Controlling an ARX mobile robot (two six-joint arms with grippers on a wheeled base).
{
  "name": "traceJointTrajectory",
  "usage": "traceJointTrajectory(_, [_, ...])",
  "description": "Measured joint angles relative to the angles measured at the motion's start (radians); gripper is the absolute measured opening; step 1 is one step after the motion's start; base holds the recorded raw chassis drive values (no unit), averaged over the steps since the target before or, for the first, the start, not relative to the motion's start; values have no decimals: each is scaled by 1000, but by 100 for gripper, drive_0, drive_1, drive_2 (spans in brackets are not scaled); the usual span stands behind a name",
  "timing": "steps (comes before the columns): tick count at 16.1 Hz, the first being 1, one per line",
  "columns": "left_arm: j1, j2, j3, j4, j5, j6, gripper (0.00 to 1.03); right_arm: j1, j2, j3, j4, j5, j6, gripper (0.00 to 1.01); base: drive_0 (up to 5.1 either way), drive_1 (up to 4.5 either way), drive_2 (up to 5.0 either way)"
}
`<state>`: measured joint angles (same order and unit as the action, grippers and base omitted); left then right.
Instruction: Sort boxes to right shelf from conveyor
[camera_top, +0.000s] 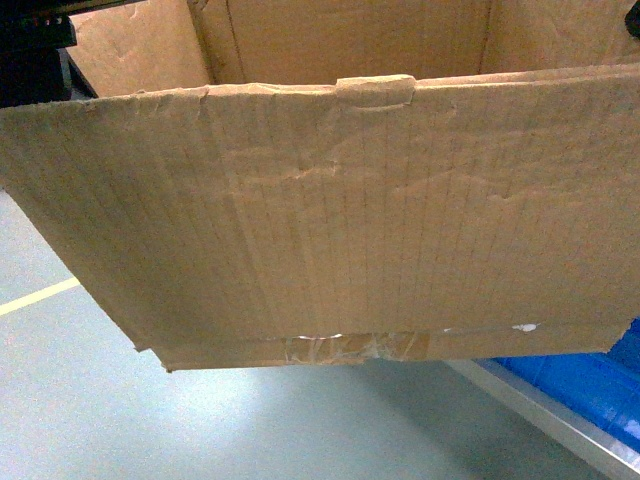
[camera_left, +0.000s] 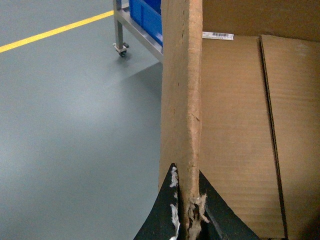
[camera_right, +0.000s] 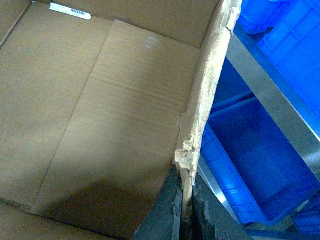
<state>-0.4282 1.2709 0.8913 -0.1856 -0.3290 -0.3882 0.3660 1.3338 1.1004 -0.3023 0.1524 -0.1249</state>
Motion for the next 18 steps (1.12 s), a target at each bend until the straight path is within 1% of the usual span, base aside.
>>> traceJointTrajectory(18, [0, 0, 0, 0, 0, 0, 2, 0, 0, 0, 0, 0, 0, 2, -100, -100, -100])
